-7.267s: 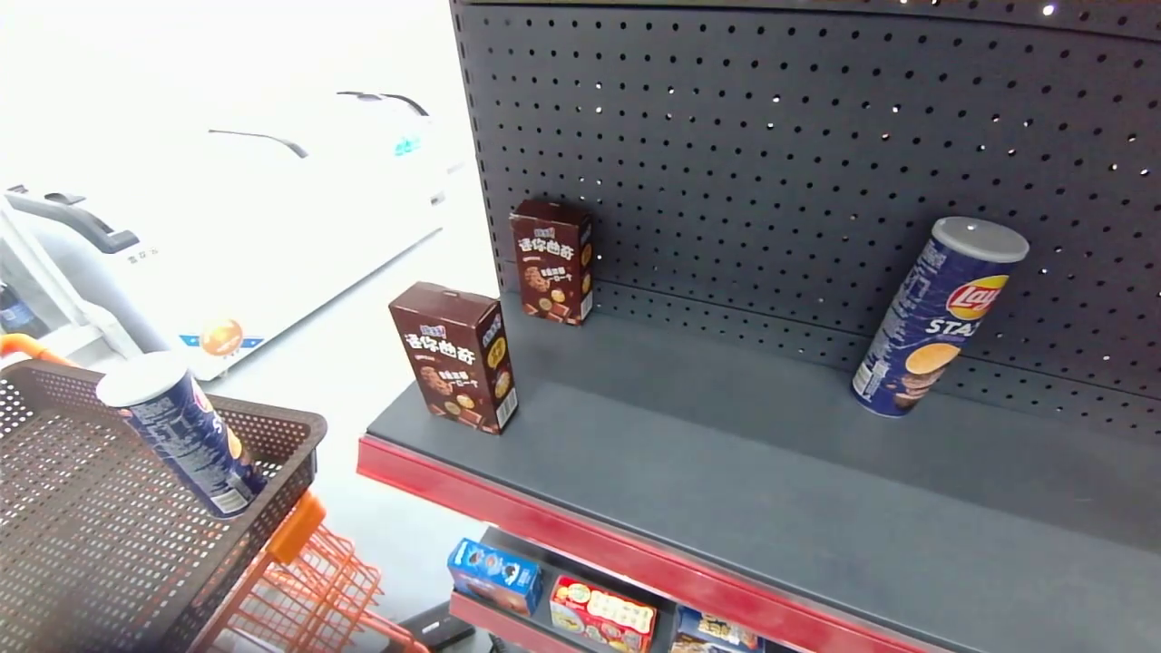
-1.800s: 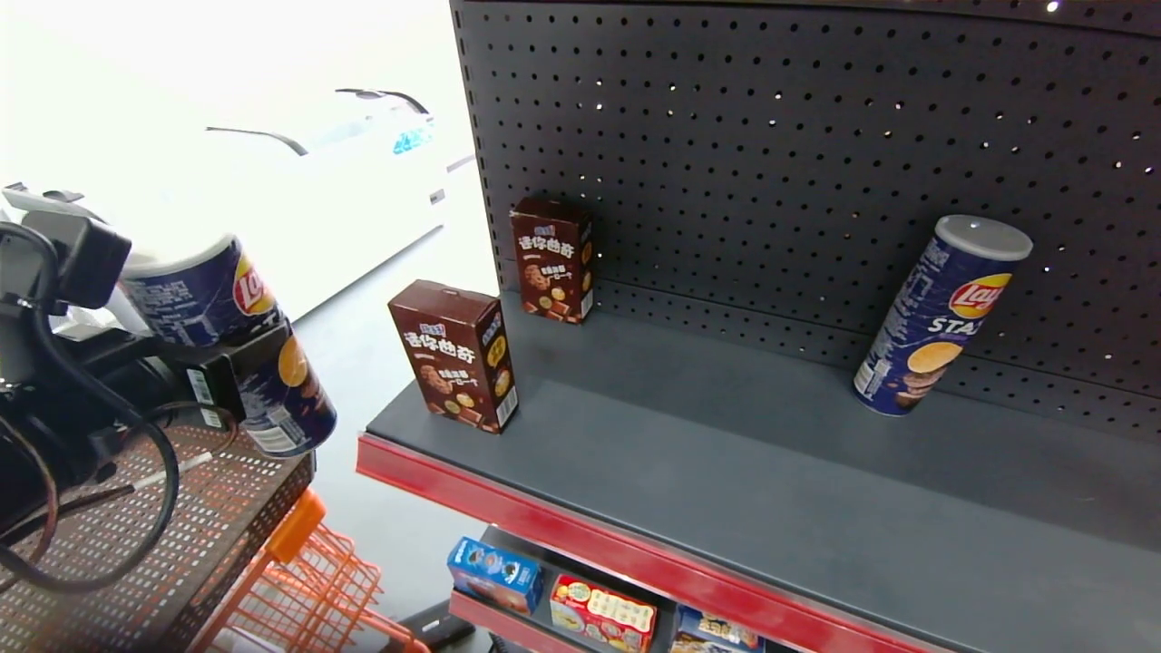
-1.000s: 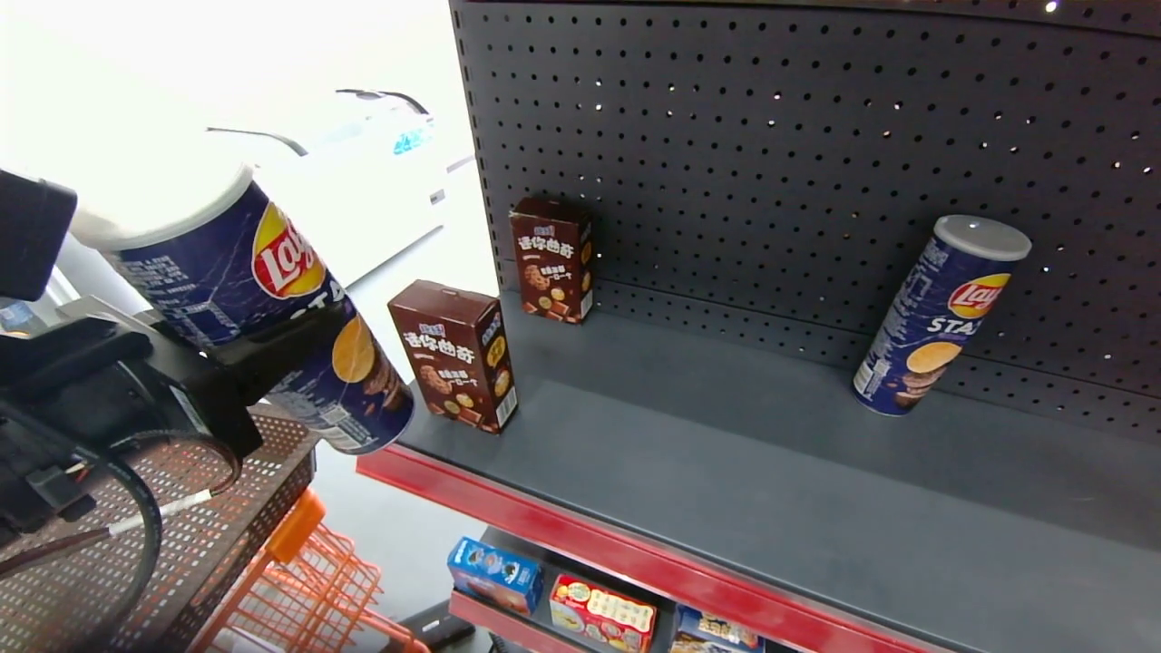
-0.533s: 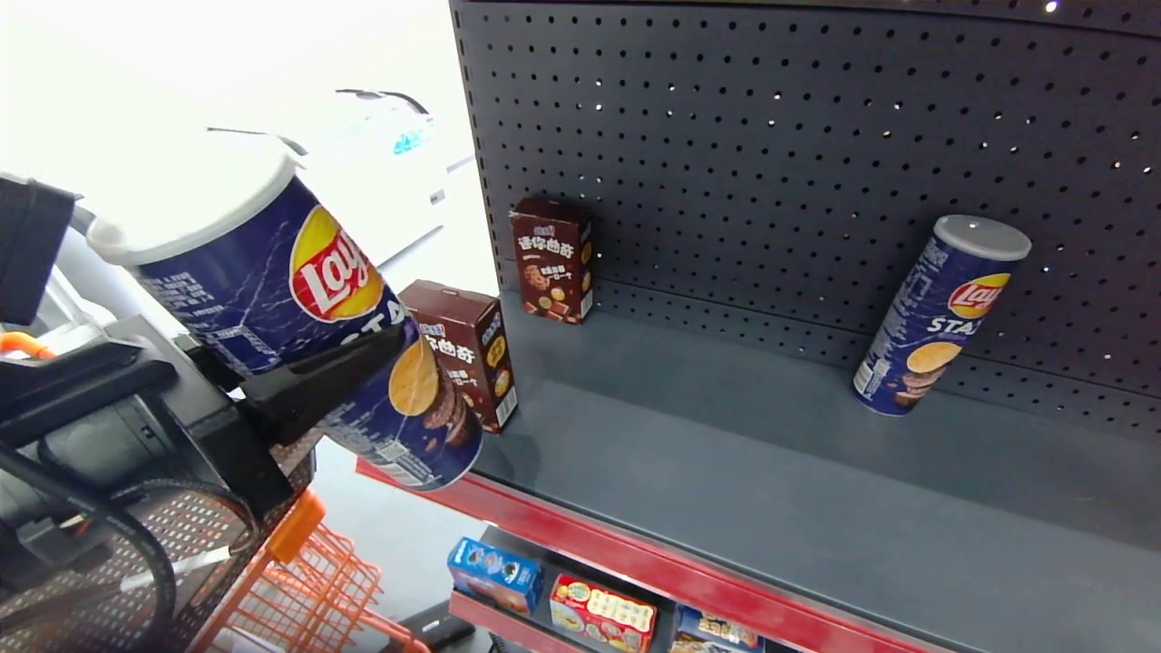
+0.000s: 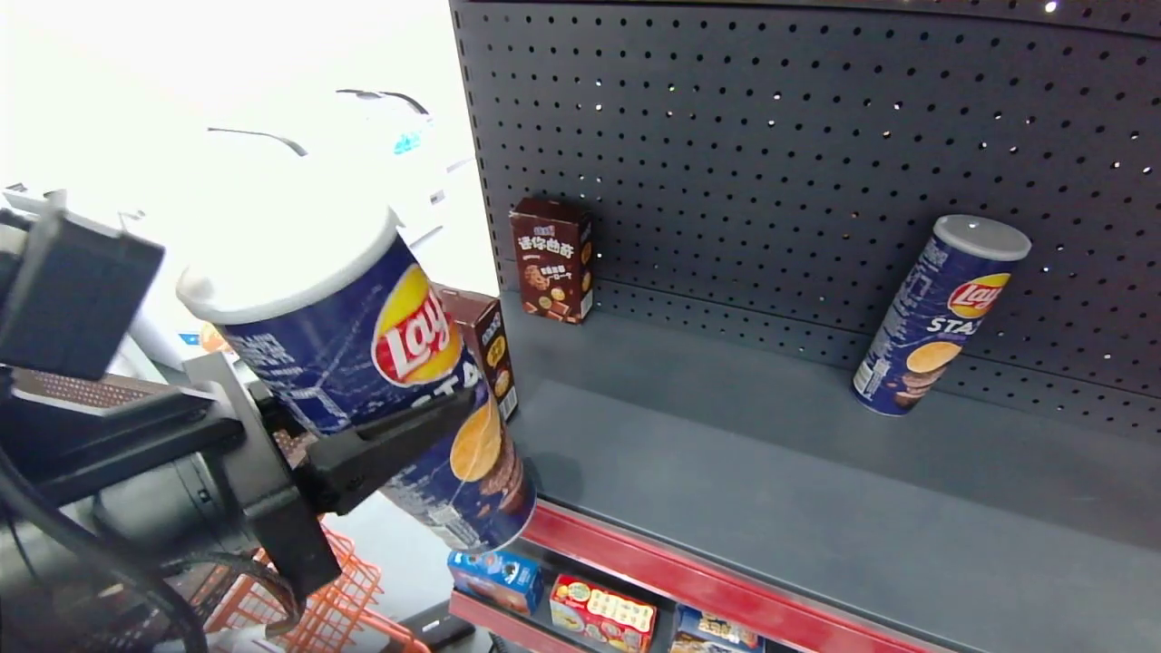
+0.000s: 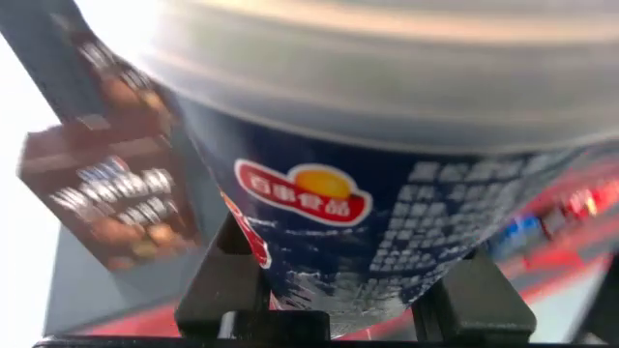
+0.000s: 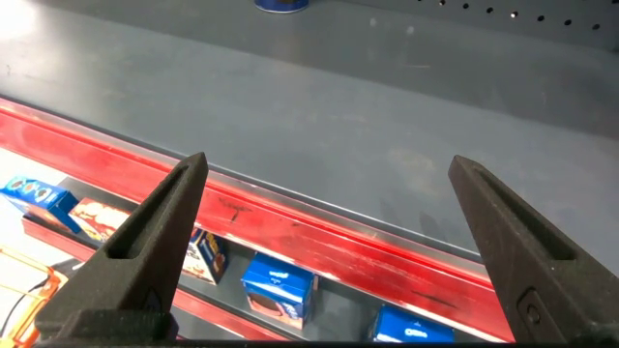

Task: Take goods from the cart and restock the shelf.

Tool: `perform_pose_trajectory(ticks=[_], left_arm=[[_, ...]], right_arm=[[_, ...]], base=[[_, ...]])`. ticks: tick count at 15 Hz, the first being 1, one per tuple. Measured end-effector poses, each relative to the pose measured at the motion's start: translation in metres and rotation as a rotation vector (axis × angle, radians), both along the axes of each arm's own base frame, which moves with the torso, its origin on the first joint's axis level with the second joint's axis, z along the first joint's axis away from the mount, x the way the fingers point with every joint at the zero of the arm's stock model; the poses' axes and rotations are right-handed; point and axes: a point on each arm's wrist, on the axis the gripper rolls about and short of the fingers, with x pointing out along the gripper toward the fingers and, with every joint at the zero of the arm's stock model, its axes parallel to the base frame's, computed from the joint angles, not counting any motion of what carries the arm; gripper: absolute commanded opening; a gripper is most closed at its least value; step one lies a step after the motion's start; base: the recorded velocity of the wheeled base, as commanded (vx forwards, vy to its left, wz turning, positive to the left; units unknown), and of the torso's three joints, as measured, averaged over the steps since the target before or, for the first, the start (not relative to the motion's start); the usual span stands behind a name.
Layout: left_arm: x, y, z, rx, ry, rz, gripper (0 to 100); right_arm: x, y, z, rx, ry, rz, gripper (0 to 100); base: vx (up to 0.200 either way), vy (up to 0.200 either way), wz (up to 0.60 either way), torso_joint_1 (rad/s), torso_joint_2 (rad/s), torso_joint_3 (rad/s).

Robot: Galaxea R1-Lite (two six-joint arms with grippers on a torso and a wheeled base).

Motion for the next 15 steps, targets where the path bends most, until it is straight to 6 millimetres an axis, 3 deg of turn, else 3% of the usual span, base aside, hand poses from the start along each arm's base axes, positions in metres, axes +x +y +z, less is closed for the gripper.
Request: perform_pose_trajectory(ticks=[6, 15], left_arm=[[0.003, -0.002, -0.004, 0.044, 0.053, -0.038, 0], [0.024, -0.01, -0.014, 0.117, 0.058, -0.014, 0]], right_arm=[[0.0, 0.0, 0.0, 0.001, 0.0, 0.0, 100], [0.0, 0.0, 0.0, 0.0, 0.0, 0.0, 100]], base=[[0.0, 0.0, 0.0, 0.0, 0.0, 0.0], [0.0, 0.0, -0.07, 0.0, 0.0, 0.0]])
